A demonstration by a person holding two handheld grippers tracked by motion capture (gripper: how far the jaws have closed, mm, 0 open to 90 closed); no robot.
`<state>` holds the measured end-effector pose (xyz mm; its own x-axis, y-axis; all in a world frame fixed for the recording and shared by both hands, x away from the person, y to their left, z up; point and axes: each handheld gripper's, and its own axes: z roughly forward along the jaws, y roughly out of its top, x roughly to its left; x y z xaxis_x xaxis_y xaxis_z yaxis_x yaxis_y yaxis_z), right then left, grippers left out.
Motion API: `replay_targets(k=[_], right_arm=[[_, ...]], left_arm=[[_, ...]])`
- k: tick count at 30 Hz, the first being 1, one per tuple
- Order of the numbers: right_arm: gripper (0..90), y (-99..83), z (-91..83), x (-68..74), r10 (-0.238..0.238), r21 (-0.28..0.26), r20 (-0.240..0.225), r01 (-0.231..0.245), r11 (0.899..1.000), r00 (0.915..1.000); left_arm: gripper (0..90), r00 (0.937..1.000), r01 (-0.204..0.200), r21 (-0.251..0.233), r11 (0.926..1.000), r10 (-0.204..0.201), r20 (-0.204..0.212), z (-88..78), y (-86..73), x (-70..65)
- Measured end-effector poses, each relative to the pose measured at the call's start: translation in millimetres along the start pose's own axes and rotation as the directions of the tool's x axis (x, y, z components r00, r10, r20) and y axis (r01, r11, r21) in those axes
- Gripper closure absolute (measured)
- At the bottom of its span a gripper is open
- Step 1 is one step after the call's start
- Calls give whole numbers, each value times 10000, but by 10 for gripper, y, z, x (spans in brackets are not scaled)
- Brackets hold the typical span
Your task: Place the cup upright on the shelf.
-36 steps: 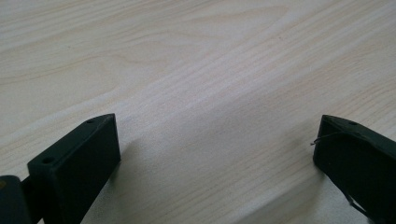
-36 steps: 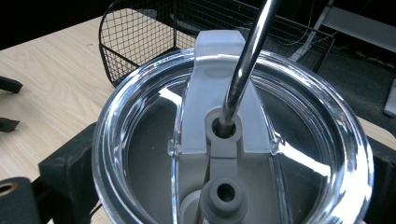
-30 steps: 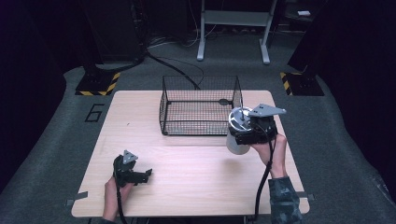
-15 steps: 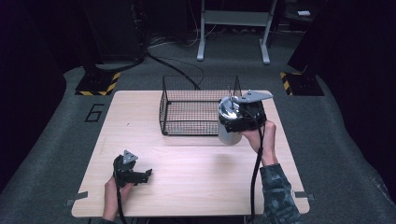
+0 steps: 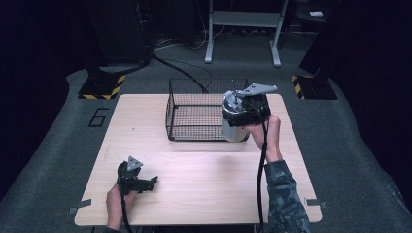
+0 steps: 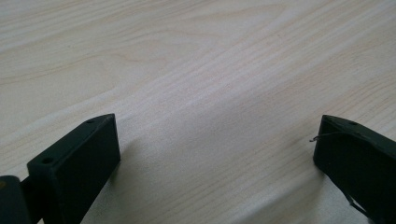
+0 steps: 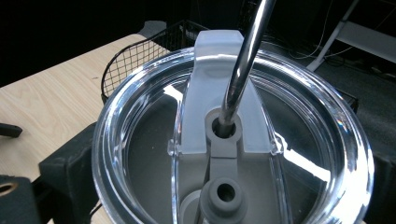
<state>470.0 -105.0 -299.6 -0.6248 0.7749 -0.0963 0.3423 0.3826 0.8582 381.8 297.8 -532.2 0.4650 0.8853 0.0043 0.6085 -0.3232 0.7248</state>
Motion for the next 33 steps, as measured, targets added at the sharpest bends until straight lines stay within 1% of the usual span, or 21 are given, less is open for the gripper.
replay_targets(k=[1, 2, 7, 8, 15, 24, 25, 26, 27, 29, 33], right_arm=[[36, 21, 10, 0, 14, -37, -12, -14, 10000, 10000], [36, 39, 19, -1, 21, -38, 3, -21, 10000, 10000], [36, 122, 71, -8, -16, -73, 38, 16, 10000, 10000], [36, 144, 87, -11, -22, -71, 31, 22, 10000, 10000], [36, 255, 197, -22, -21, -73, 41, 22, 10000, 10000], [36, 347, 367, -46, -7, 96, 87, 7, 10000, 10000], [36, 375, 417, -51, -20, 117, 118, 19, 9999, 9999], [36, 375, 417, -51, -20, 117, 118, 19, 9999, 9999], [36, 403, 489, -66, -52, 112, 134, 51, 9999, 9999], [36, 410, 506, -62, 23, 182, 152, -26, 9998, 9999], [36, 458, 612, -67, 63, 219, 201, -67, 9997, 9998]], left_arm=[[3, 10000, -44, 65, 10000, 44, 4, -5, 3, 3], [3, 10000, -30, 20, 10000, 30, -43, -2, 1, 0], [3, 10000, -9, 4, 10000, 9, -11, -1, 0, 0], [3, 10000, -20, 62, 10000, 20, 1, -5, 2, 1], [4, 10000, 11, -3, 10000, -11, -40, 0, -1, -3], [4, 10000, 7, -8, 10000, -7, -49, 0, -1, -3], [3, 10000, -15, -13, 10000, 15, -66, 0, -2, -2], [3, 10000, 12, -14, 10000, -12, -57, 0, -2, -4], [4, 9999, -137, 107, 9998, 137, -32, -8, 0, 6], [3, 9999, -154, 107, 9998, 154, -45, -9, 0, 6], [4, 9999, -156, 110, 9998, 156, -48, -9, 0, 6]])
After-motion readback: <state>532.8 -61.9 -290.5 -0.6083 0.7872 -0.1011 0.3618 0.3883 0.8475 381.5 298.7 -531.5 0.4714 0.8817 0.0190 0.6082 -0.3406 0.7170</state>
